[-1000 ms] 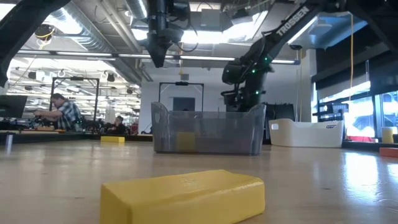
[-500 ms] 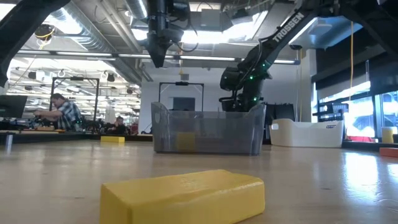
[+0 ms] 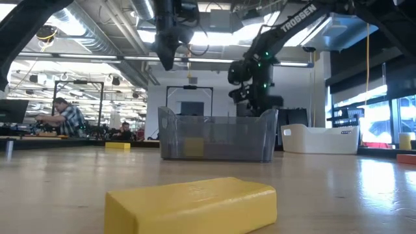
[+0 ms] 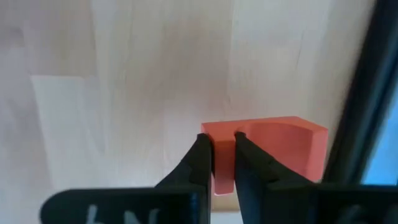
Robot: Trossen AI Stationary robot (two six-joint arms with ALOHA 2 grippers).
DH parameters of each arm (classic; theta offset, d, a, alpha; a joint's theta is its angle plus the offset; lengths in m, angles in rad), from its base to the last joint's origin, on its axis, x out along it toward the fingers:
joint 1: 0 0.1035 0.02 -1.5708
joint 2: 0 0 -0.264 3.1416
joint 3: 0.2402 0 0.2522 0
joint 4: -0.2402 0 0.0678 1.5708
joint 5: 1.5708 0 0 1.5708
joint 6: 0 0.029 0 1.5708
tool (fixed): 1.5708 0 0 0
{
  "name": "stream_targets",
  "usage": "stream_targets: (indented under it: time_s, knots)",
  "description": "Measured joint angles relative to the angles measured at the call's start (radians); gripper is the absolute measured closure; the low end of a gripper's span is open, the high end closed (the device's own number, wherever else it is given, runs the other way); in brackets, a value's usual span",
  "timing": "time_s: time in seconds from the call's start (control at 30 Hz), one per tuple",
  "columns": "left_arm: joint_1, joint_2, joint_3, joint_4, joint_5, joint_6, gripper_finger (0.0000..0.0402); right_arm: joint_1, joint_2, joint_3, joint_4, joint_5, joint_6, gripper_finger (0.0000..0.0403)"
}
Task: Sort & place blocks by color
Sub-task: Put the top right orange block into the white bin
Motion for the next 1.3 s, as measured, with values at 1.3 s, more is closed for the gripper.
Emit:
stream_targets:
  time_s: [1.3]
  knots:
    - [0.002,0.001,0.000,0.050,0.122,0.165,0.0303,-0.300,-0.075,-0.057,-0.327,0.071,0.236,0.0367]
